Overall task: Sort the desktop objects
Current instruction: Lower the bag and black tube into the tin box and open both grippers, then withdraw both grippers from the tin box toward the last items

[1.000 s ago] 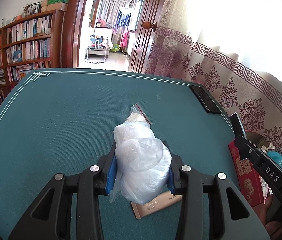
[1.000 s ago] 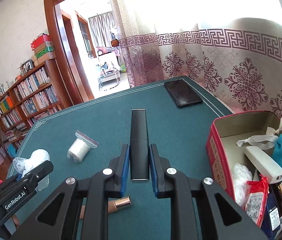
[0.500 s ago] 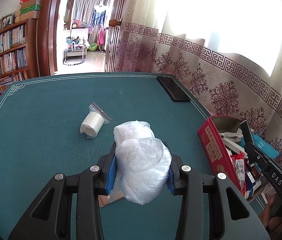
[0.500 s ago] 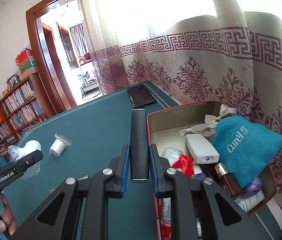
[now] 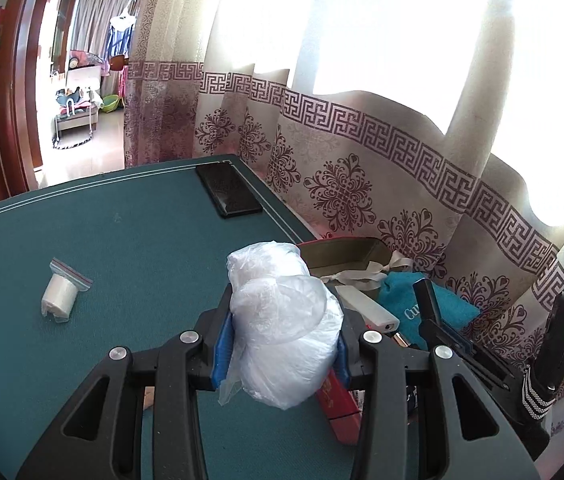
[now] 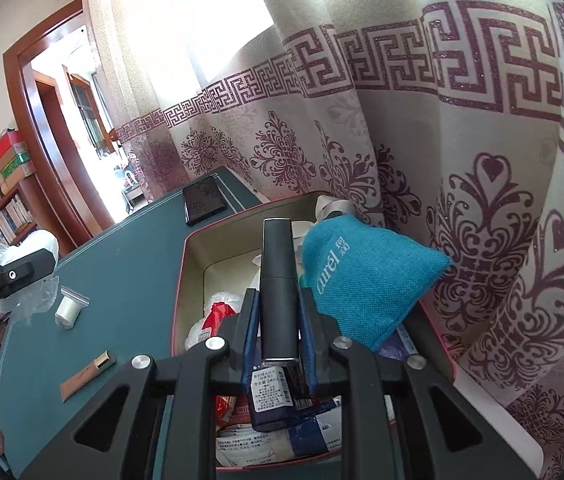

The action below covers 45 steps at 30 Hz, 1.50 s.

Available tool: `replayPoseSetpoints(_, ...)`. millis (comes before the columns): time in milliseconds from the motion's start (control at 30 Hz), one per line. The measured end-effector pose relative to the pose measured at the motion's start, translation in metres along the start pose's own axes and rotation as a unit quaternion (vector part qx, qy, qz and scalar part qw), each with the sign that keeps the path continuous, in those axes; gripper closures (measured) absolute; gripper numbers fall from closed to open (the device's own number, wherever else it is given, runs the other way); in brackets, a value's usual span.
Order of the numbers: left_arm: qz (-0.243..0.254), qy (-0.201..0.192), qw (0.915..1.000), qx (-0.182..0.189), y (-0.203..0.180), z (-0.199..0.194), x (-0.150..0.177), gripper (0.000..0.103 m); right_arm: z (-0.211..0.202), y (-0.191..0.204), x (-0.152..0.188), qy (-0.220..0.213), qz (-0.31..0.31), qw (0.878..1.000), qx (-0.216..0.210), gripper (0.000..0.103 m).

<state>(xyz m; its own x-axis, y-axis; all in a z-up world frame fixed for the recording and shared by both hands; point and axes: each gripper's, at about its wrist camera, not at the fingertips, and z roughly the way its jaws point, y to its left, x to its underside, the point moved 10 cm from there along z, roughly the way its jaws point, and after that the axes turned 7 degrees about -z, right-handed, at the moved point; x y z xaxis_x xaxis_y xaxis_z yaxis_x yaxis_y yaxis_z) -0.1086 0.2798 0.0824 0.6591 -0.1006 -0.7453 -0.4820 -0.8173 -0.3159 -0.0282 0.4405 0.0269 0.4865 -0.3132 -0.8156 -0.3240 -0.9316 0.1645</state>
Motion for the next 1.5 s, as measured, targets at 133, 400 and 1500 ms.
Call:
replayPoseSetpoints(133,0.011,0.012,0.9997,0.018,-0.023,0.017,-0.001,0.060,-0.001,-0.006,-0.001,-0.003,0.003,1.000,0.004,0.081)
replayPoseSetpoints(400,0.020,0.054,0.9969,0.055,-0.055,0.051,0.010,0.060,0.004,-0.015,0.000,0.003,0.011,1.000,0.005,0.081)
replayPoseSetpoints(1500,-0.001,0.100,0.9949,0.010,0.004,0.051,0.028,0.040,-0.004,0.001,-0.006,-0.007,-0.002,1.000,0.010,0.055)
